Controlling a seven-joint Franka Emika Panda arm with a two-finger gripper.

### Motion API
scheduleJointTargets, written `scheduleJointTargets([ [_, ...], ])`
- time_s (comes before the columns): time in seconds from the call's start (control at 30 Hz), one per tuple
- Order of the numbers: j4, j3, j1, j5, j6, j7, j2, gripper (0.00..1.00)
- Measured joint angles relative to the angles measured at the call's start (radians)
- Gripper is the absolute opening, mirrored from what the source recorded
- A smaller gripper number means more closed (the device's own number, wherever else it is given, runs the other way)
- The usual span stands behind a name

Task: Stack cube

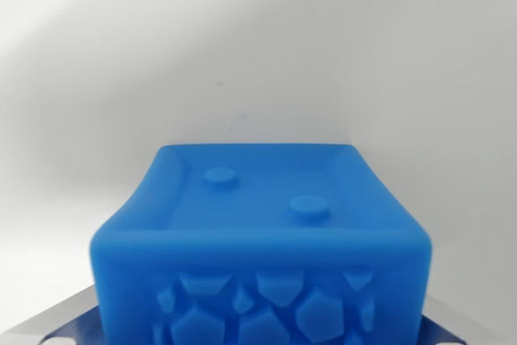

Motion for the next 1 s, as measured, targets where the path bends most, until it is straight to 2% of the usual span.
scheduleJointTargets([
  [0.53,-0.011,0.000,0.000,0.000,-0.022,0.000,-0.037,0.00],
  [1.0,-0.029,-0.003,0.002,0.000,-0.077,0.000,-0.111,0.00],
])
